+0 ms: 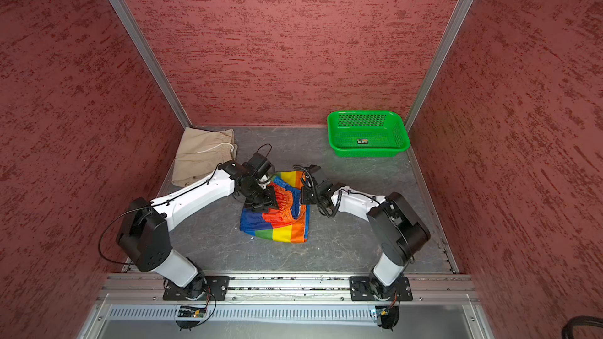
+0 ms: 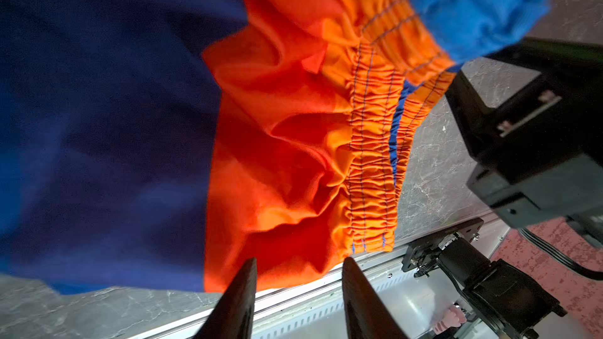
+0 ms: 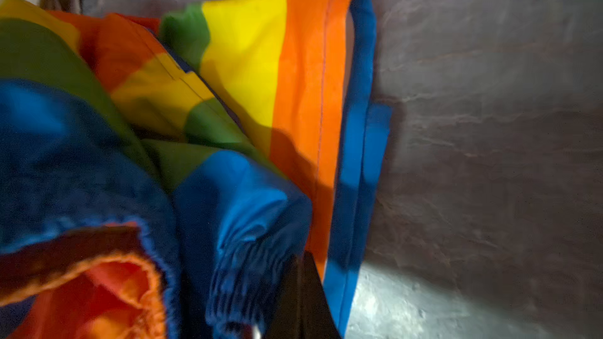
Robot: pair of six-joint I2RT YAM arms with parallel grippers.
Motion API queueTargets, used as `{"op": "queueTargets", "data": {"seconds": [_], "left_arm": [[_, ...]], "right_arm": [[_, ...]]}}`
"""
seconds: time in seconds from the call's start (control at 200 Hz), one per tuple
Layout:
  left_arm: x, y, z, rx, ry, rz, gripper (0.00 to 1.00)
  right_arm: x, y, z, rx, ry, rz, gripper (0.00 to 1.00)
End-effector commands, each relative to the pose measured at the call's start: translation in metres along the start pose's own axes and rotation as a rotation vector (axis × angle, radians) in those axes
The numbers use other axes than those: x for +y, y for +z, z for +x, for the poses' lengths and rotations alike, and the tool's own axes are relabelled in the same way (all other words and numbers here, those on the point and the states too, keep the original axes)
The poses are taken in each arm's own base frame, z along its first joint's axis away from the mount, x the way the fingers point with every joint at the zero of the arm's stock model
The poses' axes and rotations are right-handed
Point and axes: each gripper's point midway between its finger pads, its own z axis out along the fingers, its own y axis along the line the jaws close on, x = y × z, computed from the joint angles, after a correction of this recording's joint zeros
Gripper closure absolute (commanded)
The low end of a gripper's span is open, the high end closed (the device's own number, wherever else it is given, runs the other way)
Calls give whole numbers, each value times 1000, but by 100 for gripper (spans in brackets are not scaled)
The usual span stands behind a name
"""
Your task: Fold and stack the shorts
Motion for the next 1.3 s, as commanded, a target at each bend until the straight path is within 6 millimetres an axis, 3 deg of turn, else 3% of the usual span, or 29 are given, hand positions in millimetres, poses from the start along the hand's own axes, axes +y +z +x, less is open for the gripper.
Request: {"op": "queueTargets", "data": {"seconds": [0.0, 0.13, 0.215, 0.386, 0.491, 0.611, 0.666, 0.736, 0.842, 0.942, 1.152, 1.292], "left_arm": [[-28, 9, -8, -17, 68, 113, 55], [-36, 29, -8, 33, 80, 146, 55], [-45, 21, -14, 32, 101, 174, 52], [-49, -36, -40, -131, 171, 159, 39], [-50, -39, -35, -143, 180, 173, 39], [-41, -20, -20, -111, 182, 151, 40], [-32, -10, -14, -99, 176, 125, 42], [-22, 2, -6, -82, 162, 107, 44], [-6, 15, 3, -65, 133, 90, 46], [5, 22, 9, -62, 113, 82, 47], [20, 35, 13, -70, 88, 69, 49], [21, 40, 12, -61, 88, 63, 49]], "right_arm": [[6, 16, 3, 46, 31, -33, 100], [8, 34, 0, 50, 43, -42, 100], [6, 34, -5, 44, 43, -34, 100], [-13, -5, -35, -49, 34, 11, 100], [-17, -38, -65, -124, 27, 4, 100], [15, -64, -98, -182, -29, -96, 72], [34, -69, -108, -184, -48, -162, 56], [57, -69, -115, -174, -79, -224, 43], [91, -59, -110, -141, -172, -272, 33], [110, -45, -101, -102, -204, -301, 31], [126, -23, -75, -8, -206, -373, 32], [124, -8, -57, 46, -205, -366, 36]]}}
